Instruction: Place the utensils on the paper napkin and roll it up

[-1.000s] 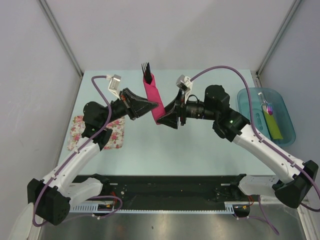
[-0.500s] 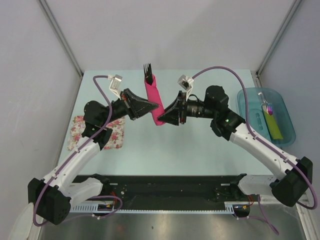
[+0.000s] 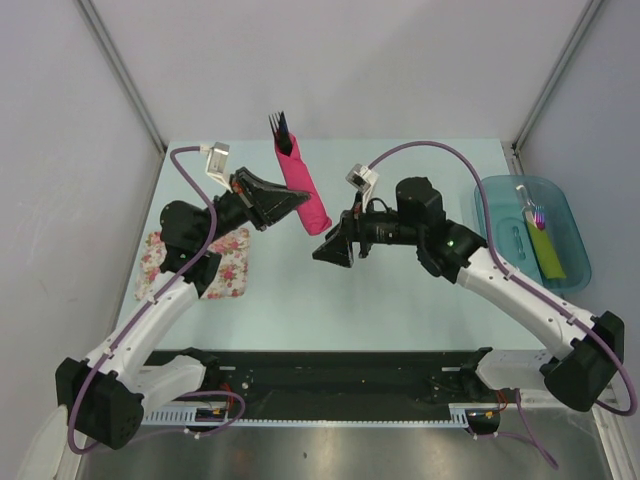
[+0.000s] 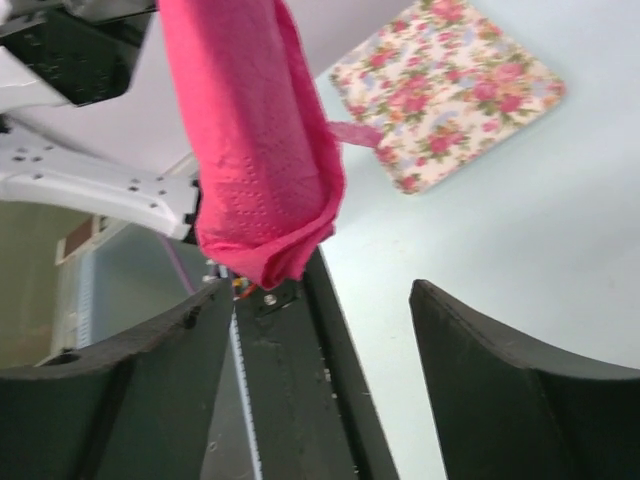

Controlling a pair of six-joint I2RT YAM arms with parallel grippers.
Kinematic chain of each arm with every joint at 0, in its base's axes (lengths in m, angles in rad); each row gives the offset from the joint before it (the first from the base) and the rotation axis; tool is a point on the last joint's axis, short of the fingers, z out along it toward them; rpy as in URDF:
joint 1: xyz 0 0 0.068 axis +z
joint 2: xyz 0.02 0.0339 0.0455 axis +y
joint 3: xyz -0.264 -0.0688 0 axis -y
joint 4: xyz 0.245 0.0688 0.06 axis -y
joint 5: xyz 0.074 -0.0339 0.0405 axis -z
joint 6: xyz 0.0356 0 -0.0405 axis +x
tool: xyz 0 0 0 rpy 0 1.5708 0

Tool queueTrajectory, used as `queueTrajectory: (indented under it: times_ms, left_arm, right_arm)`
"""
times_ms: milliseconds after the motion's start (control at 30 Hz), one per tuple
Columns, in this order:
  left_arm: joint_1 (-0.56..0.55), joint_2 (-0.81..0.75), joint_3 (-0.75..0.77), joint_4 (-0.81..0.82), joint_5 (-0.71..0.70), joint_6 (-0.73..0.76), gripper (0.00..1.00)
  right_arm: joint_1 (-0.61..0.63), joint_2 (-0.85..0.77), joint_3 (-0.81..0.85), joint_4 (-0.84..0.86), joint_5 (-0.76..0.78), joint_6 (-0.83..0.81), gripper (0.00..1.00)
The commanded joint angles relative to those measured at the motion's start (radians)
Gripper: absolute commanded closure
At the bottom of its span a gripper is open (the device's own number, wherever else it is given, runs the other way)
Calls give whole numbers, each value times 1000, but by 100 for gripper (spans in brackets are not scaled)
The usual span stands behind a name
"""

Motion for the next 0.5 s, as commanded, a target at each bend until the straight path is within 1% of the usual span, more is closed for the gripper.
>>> queueTrajectory:
  times_ms: [0,33,167,233,367,467]
  left_arm:
    - [5,-7,41,70,-15,12,100]
    - [5,-7,39,67,-15,16,100]
    - [3,-4,33,61,-17,27,100]
    - [3,-2,31,58,-20,30,100]
    - [3,1,33,50,-21,35,100]
    - [2,1,36,44,-21,36,100]
  right_arm:
    - [18,-52,87,-82,221,-134,18]
    - [19,-53,96,-91,235,-152,14]
    - [78,-61,148,-113,318,-249,11]
    - [107,-55,158,-122,349,-302,11]
    - [131,-34,175,-130,370,-332,11]
    - [144,-23,175,-125,366,-358,17]
